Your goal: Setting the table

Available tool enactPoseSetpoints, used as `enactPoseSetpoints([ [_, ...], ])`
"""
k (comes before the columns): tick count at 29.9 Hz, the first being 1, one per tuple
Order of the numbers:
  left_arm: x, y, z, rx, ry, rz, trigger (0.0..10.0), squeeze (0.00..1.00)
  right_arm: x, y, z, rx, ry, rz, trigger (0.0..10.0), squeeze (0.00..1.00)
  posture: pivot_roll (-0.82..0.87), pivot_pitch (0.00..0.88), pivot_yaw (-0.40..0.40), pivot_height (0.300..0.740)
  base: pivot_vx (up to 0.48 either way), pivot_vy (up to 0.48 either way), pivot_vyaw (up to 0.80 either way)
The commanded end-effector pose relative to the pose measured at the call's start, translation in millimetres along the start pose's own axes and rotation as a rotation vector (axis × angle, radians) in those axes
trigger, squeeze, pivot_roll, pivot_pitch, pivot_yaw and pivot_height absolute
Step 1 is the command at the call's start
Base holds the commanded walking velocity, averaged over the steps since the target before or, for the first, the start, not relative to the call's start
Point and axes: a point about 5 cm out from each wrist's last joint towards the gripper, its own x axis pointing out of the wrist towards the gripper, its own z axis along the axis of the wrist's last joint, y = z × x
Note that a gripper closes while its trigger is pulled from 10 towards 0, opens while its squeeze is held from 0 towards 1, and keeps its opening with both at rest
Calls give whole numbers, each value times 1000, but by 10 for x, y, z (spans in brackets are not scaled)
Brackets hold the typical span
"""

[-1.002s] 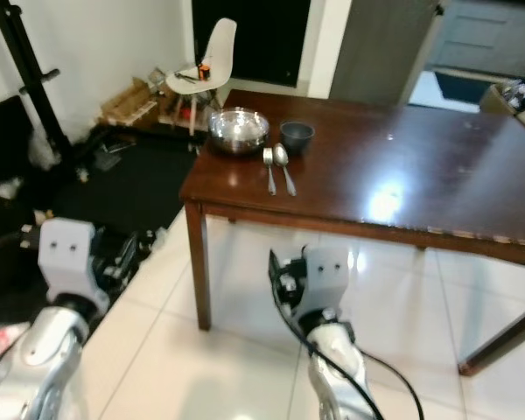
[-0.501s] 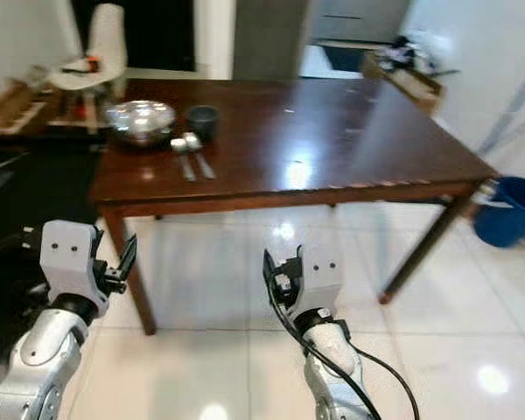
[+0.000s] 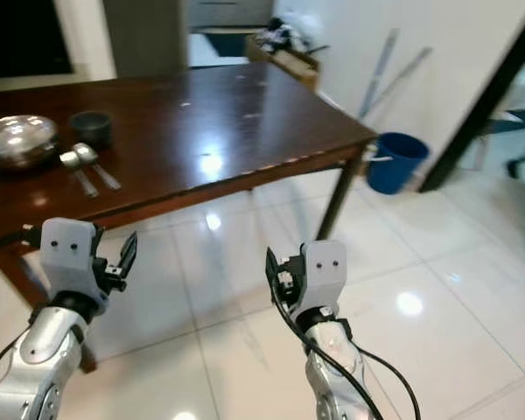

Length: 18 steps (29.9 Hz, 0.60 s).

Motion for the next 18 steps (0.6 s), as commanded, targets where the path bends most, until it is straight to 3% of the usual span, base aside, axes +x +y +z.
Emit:
enactPoseSetpoints([
  [1,-29,1,-107,-2,45,-2,10000,0,-30,-4,-98,17,41,6,10000,0,-45,0,44,740,0,0,-788],
  [6,-192,77,-515,-1,195,3,10000,0,-175,-98,-522,15,191,-18,10000,0,-33,0,38,740,0,0,-788],
  [8,-214,84,-558,-9,213,1,10000,0,-196,-113,-570,16,210,-24,10000,0,-33,0,38,740,0,0,-788],
  [12,-447,136,-980,-21,379,-16,10000,0,-417,-201,-971,38,377,-51,10000,0,-28,0,33,740,0,0,-786],
  [18,-629,76,-1112,-37,446,-36,10000,0,-496,-272,-1012,87,413,-54,10000,0,-29,0,32,740,0,0,-768],
])
